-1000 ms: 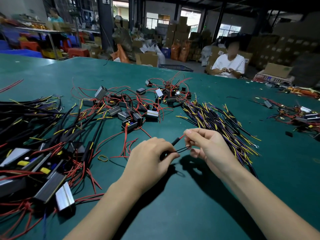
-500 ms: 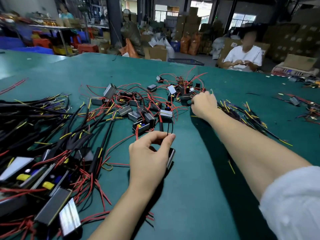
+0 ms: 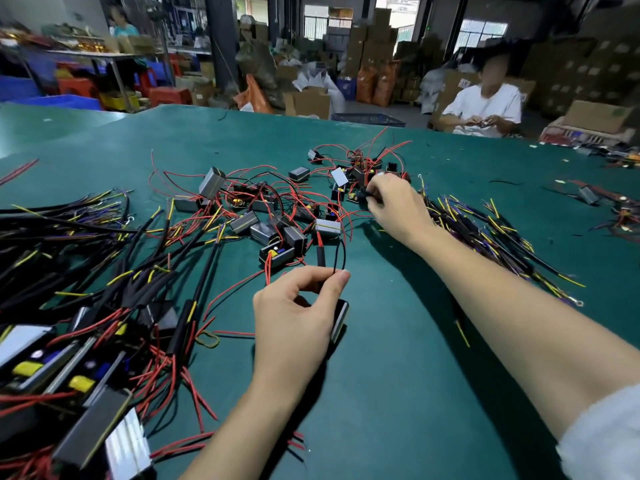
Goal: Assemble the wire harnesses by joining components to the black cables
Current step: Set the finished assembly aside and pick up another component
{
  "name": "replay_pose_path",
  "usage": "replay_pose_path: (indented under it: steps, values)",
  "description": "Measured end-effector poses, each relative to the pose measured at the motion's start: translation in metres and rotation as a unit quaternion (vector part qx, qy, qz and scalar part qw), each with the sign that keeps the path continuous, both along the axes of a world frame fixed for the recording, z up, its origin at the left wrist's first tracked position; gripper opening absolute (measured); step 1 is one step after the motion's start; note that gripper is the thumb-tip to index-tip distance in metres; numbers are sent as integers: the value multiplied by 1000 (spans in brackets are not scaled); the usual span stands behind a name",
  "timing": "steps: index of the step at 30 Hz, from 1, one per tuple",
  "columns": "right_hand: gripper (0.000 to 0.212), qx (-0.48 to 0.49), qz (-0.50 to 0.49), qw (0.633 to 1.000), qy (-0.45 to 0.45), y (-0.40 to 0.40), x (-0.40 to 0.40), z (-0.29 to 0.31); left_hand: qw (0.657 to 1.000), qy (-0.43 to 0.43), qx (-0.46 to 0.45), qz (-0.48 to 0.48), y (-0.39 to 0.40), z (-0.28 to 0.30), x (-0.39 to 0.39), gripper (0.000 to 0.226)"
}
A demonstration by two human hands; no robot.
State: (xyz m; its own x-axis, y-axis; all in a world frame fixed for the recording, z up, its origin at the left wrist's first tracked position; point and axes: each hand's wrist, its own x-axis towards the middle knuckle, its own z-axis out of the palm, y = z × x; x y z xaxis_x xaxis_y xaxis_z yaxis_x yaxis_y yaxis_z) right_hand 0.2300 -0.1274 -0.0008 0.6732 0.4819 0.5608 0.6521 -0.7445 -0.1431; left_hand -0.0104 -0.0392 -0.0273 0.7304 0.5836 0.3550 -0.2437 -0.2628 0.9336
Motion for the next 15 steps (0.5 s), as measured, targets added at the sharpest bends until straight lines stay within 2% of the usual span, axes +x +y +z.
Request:
replay_pose_path:
  steps: [1, 2, 3, 4, 5, 6, 11, 15]
  values:
    - [2, 130, 28, 989, 65, -2, -17, 7, 1000, 2, -2, 0, 0, 1, 0, 11]
    - [9, 258, 60, 954, 140, -3, -37, 16, 1000, 5, -5, -1, 0, 1, -1, 10]
    - [15, 367, 100, 898, 222, -5, -58, 25, 1000, 8, -4, -3, 0, 2, -1, 10]
    - [17, 433, 137, 844, 285, -9, -78, 32, 1000, 11, -2, -5, -1, 2, -1, 10]
    - [14, 456, 167, 812, 324, -14, -98, 40, 1000, 12, -2, -7, -1, 2, -1, 10]
    - [10, 444, 190, 807, 340, -20, -118, 45, 1000, 9, -3, -8, -2, 3, -2, 9]
    - [17, 307, 245, 843, 367, -43, -185, 45, 999, -3, 41, -23, -4, 7, -2, 6]
    - [21, 319, 198, 863, 337, -44, -198, 39, 994, -4, 111, -5, -3, 8, -2, 14]
